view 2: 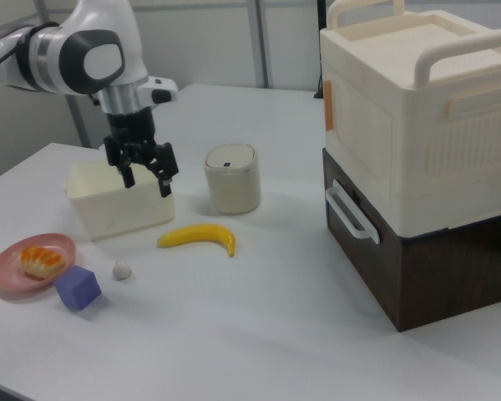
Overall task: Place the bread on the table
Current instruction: 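Move the gripper over the bread on the pink plate and lower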
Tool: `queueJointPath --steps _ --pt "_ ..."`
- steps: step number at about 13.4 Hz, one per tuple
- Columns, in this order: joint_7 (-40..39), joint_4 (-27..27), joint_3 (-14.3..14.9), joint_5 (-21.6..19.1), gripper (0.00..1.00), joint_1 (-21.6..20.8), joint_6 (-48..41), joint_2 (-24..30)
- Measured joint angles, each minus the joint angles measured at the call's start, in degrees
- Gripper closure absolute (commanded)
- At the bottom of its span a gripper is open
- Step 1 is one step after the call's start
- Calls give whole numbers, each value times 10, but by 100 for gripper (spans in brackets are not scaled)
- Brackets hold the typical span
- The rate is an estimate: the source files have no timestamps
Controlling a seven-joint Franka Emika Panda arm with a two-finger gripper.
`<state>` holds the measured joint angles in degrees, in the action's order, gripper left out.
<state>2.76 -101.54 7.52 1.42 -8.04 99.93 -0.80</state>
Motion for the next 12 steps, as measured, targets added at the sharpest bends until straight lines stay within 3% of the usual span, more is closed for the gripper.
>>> queueJointPath --steps 4,7,12 --pt "-1 -14 -4 0 0 -80 0 -5" --pt "0 -15 -7 0 0 -166 3 -31" --pt "8 -14 -8 0 0 -259 20 -76"
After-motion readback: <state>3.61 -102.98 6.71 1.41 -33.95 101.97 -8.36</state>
